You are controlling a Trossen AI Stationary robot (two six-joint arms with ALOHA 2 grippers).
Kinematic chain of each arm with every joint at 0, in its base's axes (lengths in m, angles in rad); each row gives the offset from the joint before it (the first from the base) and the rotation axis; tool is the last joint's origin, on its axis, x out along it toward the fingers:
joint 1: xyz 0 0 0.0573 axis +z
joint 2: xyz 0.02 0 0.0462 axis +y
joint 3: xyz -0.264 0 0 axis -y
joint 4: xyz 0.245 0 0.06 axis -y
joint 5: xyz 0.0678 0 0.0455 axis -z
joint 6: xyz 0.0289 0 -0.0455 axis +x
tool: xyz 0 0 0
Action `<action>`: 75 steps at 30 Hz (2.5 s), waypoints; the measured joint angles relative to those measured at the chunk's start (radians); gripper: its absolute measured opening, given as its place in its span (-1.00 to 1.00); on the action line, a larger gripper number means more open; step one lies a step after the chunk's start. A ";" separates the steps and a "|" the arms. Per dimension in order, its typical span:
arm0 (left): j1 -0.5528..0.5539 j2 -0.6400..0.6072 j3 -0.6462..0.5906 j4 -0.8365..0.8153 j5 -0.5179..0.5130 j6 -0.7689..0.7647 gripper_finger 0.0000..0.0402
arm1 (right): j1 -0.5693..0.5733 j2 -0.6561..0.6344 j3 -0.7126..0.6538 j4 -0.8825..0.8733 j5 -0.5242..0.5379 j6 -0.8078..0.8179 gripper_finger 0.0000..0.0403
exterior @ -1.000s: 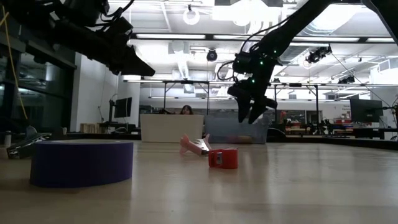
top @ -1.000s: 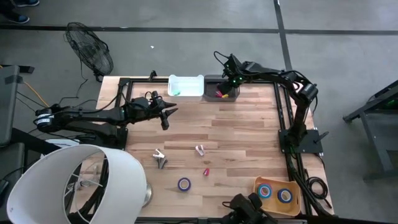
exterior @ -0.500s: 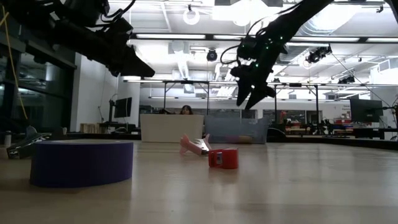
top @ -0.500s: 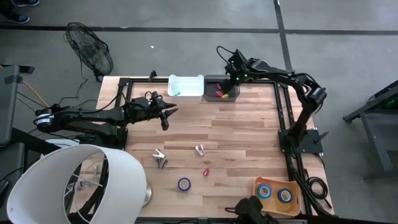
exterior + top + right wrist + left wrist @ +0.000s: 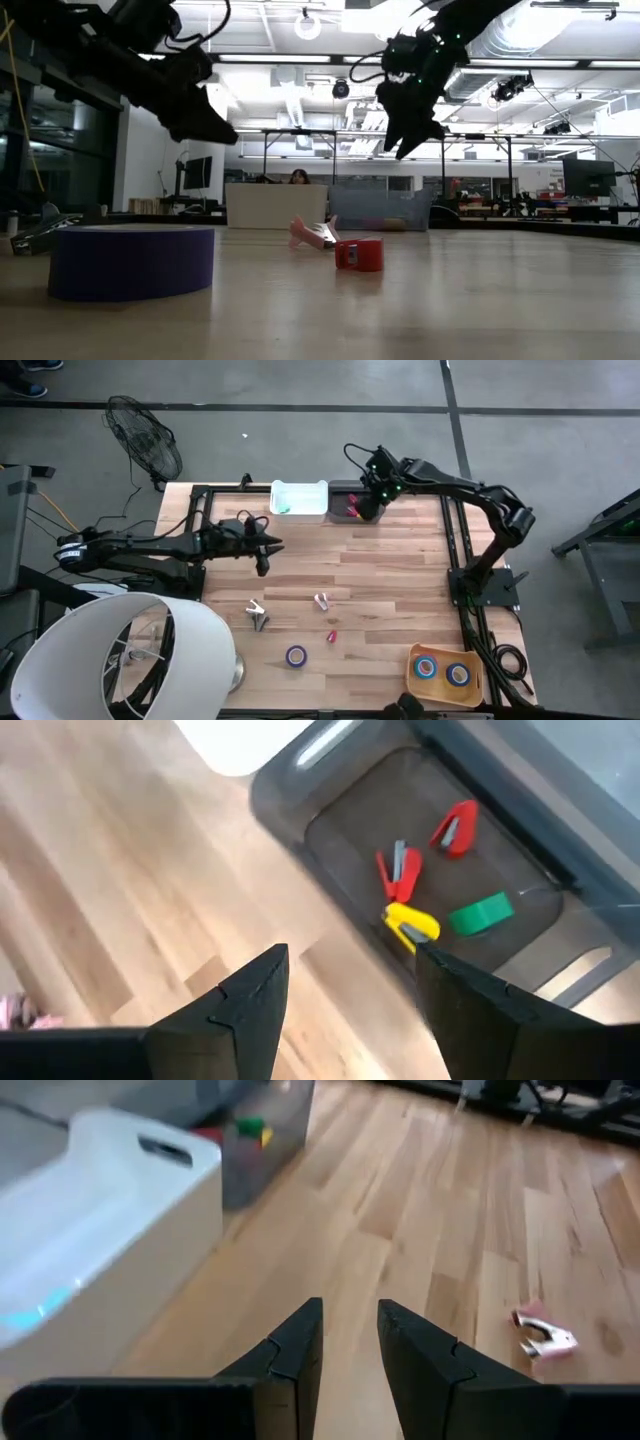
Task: Pick and place Stapler, Stapler remover, tape
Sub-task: Put the gray staple remover into the white bin
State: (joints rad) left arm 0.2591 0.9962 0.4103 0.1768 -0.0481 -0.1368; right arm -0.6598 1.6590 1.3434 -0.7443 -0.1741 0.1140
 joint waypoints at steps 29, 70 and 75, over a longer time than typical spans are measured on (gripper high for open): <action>-0.275 0.000 0.077 -0.631 0.243 0.199 -0.52 | 0.098 -0.133 0.000 -0.198 -0.005 -0.276 0.04; -0.273 0.188 0.100 -0.728 0.333 0.499 0.50 | 0.098 -0.133 0.000 -0.213 -0.005 -0.271 0.04; -0.273 0.222 0.099 -0.684 0.349 0.523 0.50 | 0.098 -0.133 0.000 -0.213 -0.005 -0.271 0.04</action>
State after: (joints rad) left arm -0.0135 1.2182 0.5095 -0.5071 0.3011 0.3862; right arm -0.5617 1.5257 1.3434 -0.9573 -0.1791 -0.1574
